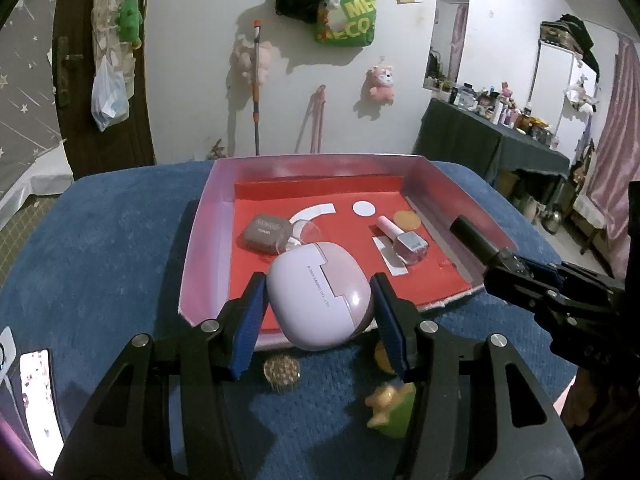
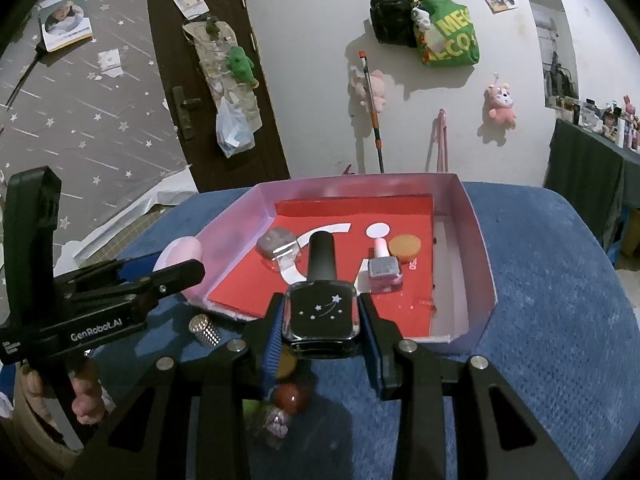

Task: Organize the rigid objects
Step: 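Carry the earbud case and black nail polish over the red box floor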

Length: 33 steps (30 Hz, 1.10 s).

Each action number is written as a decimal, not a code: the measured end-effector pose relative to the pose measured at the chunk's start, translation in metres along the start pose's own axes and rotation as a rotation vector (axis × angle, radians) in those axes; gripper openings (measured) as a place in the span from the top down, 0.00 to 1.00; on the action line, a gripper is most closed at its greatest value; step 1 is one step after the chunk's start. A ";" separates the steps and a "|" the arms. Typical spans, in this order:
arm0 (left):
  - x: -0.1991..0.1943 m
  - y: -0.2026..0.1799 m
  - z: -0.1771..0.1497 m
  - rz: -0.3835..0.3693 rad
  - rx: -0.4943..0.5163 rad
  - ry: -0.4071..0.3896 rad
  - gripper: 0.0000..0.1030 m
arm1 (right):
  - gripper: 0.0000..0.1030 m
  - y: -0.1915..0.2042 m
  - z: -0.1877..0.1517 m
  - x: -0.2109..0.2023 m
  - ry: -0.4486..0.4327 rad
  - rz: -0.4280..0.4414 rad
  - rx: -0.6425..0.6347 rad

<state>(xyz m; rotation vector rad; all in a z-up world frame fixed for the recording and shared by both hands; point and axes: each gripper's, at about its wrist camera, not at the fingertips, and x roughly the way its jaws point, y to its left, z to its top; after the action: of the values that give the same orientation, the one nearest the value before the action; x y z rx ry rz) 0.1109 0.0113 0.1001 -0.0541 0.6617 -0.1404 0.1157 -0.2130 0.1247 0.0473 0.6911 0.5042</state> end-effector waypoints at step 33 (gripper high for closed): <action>0.104 0.010 0.013 -0.074 -0.026 0.293 0.51 | 0.63 -0.030 0.015 0.093 0.254 0.034 0.021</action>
<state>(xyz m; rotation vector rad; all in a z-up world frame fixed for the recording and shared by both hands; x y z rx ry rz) 0.2006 0.0059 0.0459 -0.0842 0.9545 -0.2130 0.1990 -0.1948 0.0743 0.0142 0.9451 0.5406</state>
